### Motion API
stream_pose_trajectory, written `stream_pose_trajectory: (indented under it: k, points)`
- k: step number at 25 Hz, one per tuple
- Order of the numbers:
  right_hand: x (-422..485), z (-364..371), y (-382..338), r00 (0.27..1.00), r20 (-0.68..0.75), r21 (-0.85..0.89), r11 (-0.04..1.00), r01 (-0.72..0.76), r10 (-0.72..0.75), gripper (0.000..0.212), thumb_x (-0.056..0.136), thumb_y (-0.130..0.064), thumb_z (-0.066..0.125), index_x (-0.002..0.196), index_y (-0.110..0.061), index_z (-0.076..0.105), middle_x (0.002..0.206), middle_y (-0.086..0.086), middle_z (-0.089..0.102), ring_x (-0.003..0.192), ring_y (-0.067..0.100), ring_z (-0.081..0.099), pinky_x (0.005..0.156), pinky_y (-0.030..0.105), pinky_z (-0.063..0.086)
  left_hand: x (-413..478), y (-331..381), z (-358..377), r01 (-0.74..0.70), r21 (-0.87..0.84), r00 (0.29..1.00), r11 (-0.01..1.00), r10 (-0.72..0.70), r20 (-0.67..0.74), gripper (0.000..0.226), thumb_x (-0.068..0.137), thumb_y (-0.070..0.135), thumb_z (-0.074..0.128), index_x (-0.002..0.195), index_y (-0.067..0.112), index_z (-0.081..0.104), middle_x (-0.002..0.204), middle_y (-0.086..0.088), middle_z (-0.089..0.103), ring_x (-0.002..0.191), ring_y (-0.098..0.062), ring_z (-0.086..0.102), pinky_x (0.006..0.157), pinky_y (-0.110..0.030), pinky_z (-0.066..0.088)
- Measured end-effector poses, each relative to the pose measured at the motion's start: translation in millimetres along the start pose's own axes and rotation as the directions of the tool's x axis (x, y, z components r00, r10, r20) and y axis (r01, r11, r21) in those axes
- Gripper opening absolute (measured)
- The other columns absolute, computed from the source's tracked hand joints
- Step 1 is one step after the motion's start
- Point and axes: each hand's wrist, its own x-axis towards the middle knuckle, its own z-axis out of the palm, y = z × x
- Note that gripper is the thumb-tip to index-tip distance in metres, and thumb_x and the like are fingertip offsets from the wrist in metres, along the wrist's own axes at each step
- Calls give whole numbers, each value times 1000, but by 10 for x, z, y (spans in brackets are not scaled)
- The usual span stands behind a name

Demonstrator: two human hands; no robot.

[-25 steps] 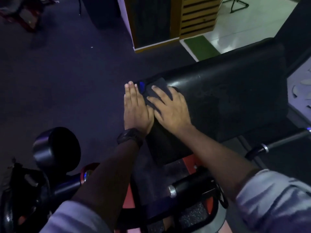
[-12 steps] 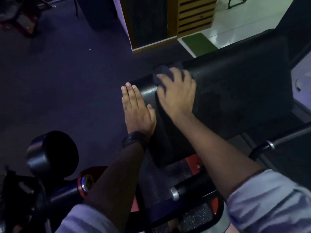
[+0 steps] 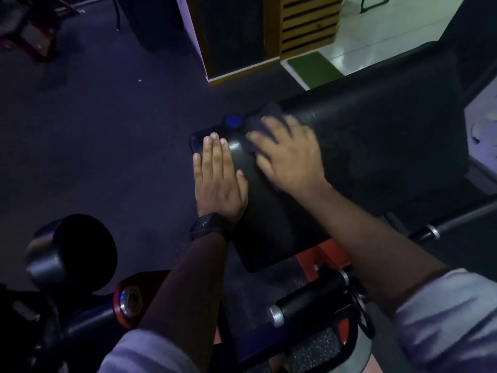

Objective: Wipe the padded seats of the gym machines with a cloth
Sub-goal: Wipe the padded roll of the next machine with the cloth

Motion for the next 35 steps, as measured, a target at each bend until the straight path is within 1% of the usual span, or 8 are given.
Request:
stream_pose_trajectory:
  k: [3, 7, 11, 15, 20, 23, 28, 35]
  points:
    - [-109, -16, -265, 732, -24, 119, 729, -674, 681, 44, 87, -38, 51, 128, -31, 64, 143, 5, 54, 125, 38, 51, 91, 51, 48, -2, -2, 7, -35, 48, 999, 998, 34, 13, 67, 96, 29, 34, 152, -7, 31, 161, -23, 31, 151, -31, 20, 125, -41, -5]
    - [-422, 18, -96, 998, 11, 17, 998, 57, -57, 42, 87, -38, 58, 128, -33, 65, 143, 4, 56, 127, 38, 52, 94, 50, 46, -14, 6, 23, -130, 97, 992, 987, 128, 19, 65, 97, 30, 34, 152, -5, 32, 161, -22, 32, 150, -30, 26, 124, -44, -3]
    - [-447, 21, -312, 693, -36, 194, 685, -702, 720, 41, 87, -35, 60, 127, -32, 65, 144, 3, 54, 127, 36, 50, 96, 50, 43, -8, 18, 15, -190, 96, 982, 977, 191, -3, 64, 99, 31, 35, 152, -5, 32, 159, -23, 35, 149, -32, 31, 123, -47, 9]
    - [-684, 57, -143, 1000, -24, 64, 998, -6, 8, 35, 91, -40, 60, 125, -32, 67, 141, 3, 58, 125, 38, 53, 93, 50, 45, -7, 9, 27, -240, 116, 970, 964, 241, 9, 66, 99, 32, 32, 153, -6, 30, 160, -22, 33, 150, -32, 29, 124, -46, 8]
    - [-767, 39, -271, 605, -23, 215, 595, -775, 796, 40, 89, -39, 61, 128, -29, 64, 145, 5, 53, 127, 37, 50, 96, 51, 45, -21, 17, 48, -268, 109, 962, 957, 272, -23, 61, 101, 29, 32, 152, -4, 33, 159, -23, 35, 149, -33, 30, 124, -46, 12]
    - [-1000, 52, -59, 996, 0, 76, 994, -83, 84, 37, 87, -37, 64, 123, -31, 68, 143, 4, 57, 126, 39, 52, 94, 51, 46, -1, 8, 47, -287, 110, 956, 952, 291, -24, 62, 101, 29, 32, 152, -5, 33, 159, -23, 34, 150, -32, 29, 125, -44, 12]
    - [-1003, 54, -256, 623, -29, 183, 617, -765, 781, 35, 89, -39, 64, 122, -28, 67, 144, 4, 54, 127, 38, 49, 97, 53, 44, -43, 28, 43, -274, 92, 961, 957, 276, -4, 62, 101, 29, 31, 153, -4, 33, 160, -22, 33, 150, -32, 28, 125, -44, 13]
    - [-308, -40, -74, 756, -20, 203, 743, -637, 654, 32, 84, -35, 59, 115, -33, 68, 141, -5, 56, 123, 34, 51, 90, 50, 44, -21, 25, 44, -269, 100, 963, 958, 270, 4, 63, 100, 29, 31, 153, -5, 33, 159, -23, 34, 150, -33, 28, 125, -44, 13]
